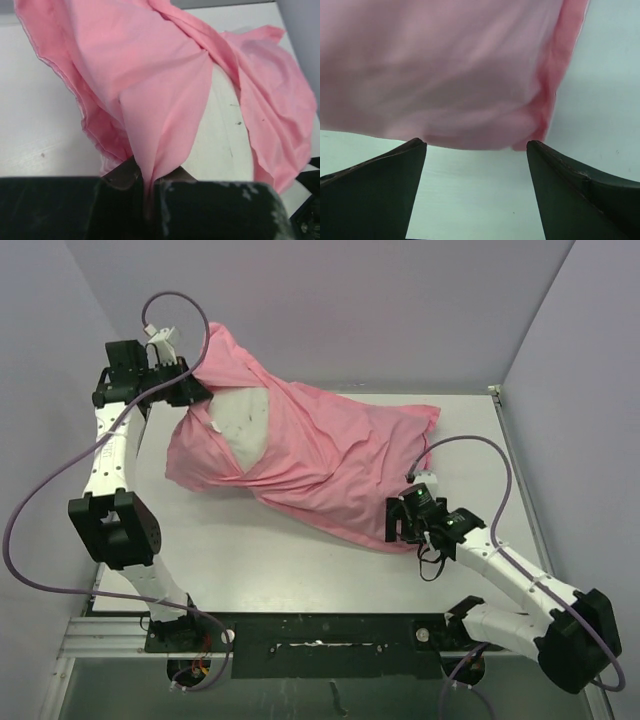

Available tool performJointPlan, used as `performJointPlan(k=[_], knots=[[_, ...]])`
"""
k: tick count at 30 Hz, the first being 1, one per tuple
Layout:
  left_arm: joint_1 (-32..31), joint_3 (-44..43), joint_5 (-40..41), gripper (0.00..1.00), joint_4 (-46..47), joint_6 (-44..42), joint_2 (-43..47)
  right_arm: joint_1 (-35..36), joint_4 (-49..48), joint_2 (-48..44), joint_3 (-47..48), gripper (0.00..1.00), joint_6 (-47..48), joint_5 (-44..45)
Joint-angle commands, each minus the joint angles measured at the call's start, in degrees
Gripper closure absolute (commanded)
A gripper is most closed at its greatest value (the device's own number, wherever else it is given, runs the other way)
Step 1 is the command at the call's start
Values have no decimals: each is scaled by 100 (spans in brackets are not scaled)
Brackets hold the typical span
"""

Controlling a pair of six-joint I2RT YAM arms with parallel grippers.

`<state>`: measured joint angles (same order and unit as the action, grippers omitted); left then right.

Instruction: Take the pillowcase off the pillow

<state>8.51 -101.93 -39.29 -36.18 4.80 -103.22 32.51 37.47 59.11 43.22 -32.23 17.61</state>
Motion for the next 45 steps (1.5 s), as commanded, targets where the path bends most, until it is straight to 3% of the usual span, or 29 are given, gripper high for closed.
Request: performJointPlan(k=[1, 7, 9, 11, 15, 21, 24, 28, 32, 37, 42, 45], knots=[[-195, -1188, -945, 100, -355, 478, -119, -70, -404, 336, -583, 18, -293, -296], [-814, -2336, -1863, 100, -563, 1045, -333, 244, -2081, 1529, -549, 22, -647, -993], [-1054, -2830, -2436, 100, -361, 1908, -504, 459, -3036, 2152, -349, 20, -753, -1133], [-1382, -3586, -2795, 100, -74, 2615, -765, 600, -3923, 2753, -69, 17, -907, -1363], [-2205, -5193, -2851, 100, -148, 2714, -1230, 749, -5808, 3899, 495, 16, -1330, -1620], [-2809, -5510, -2880, 100, 391, 2641, -949, 682, -6824, 5223, 2064, 14, -1692, -1798], [-2838, -4997, -2773, 100, 573, 2377, -504, 508, -7095, 5747, 2806, 13, -1911, -1989], [-2845, -4086, -2526, 100, 276, 1359, 107, 420, -6703, 6111, 3746, 11, -1762, -2519], [-2816, -3420, -2490, 100, -189, 708, 412, 476, -7191, 5633, 2966, 10, -1597, -2665], [-2826, -2073, -2450, 100, 236, 654, 918, 652, -7577, 4041, 1051, 6, -843, -2134], [-2853, -1927, -2391, 100, 227, 711, 882, 723, -7185, 2149, -470, 4, -372, -1639], [-2888, -2092, -2321, 100, 121, 798, 738, 882, -6364, 767, -1059, 4, -86, -1020]])
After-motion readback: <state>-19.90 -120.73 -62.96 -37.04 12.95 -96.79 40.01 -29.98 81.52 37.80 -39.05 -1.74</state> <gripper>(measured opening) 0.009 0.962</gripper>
